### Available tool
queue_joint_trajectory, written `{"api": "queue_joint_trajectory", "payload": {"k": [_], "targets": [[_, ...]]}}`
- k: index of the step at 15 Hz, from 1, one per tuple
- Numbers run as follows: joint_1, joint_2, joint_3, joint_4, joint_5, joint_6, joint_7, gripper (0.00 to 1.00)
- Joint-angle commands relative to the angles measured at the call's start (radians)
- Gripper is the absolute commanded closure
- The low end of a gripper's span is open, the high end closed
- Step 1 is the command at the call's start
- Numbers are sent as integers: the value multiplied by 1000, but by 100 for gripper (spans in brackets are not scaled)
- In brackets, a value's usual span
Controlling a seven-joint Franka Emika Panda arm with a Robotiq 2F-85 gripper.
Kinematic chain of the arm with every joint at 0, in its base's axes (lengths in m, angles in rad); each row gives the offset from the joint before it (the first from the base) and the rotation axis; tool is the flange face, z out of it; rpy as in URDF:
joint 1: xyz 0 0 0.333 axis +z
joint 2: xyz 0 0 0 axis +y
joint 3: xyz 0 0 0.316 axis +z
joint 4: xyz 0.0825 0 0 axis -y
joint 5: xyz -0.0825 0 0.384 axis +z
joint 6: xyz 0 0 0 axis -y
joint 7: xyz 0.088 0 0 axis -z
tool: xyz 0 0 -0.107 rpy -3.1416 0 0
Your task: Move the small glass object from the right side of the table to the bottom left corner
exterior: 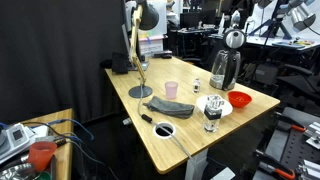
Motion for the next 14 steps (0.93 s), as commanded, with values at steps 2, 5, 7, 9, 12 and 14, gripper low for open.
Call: {"api": "queue_joint_trajectory", "payload": {"k": [2,5,7,9,12,14], "targets": [[-13,0,12,2,5,-3,-4,0],[-13,0,12,2,5,-3,-4,0],[-13,0,12,2,5,-3,-4,0],[-13,0,12,2,5,-3,-4,0],[-7,52,20,36,20,37,19,0],[2,122,29,73,39,111,28,0]]}}
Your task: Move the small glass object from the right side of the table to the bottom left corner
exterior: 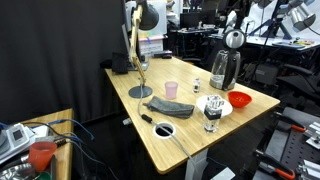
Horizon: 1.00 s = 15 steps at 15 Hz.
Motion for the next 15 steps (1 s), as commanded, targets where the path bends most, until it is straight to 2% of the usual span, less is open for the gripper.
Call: {"api": "queue_joint_trajectory", "payload": {"k": [1,4,6,8,10,11,15], "targets": [[1,148,28,87,30,107,33,0],[-6,288,54,149,-11,263,115,0],[-15,383,54,193,-90,326,242,0],[-11,468,33,235,-186,341,398,0],[9,536,8,281,-247,272,517,0],[3,496,13,225,-204,338,430,0],[11,540,5,268,-226,307,496,0]]}}
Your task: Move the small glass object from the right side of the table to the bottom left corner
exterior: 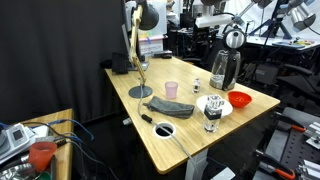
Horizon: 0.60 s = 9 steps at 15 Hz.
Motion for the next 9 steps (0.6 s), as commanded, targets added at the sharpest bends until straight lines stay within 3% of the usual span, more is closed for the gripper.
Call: {"api": "queue_joint_trajectory", "payload": {"k": [1,5,9], "targets": [[11,-2,-12,4,3,-6,-2,0],[8,48,-19,30,46,-21,88,0],[-10,101,-35,29,177,-26,151,0]]}}
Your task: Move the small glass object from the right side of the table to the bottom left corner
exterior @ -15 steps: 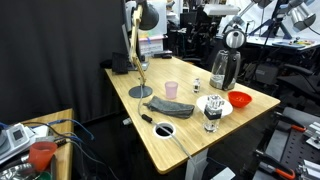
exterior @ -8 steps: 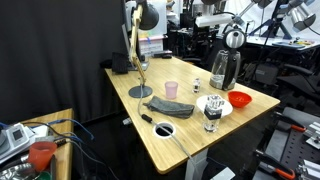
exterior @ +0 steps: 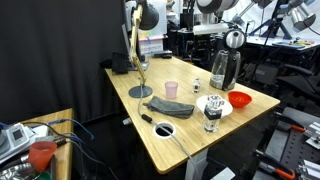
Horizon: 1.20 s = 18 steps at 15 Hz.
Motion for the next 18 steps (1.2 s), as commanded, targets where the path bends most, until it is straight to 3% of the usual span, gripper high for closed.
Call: {"api": "queue_joint_trajectory", "payload": {"k": [1,5,15,18], "targets": [[-10,48,-17,24,113,-16,44,0],[-20,116,-30,27,207,4,46,0],[-5,143,-41,32,195,4,41,0],[4,195,-46,53,195,53,71,0]]}}
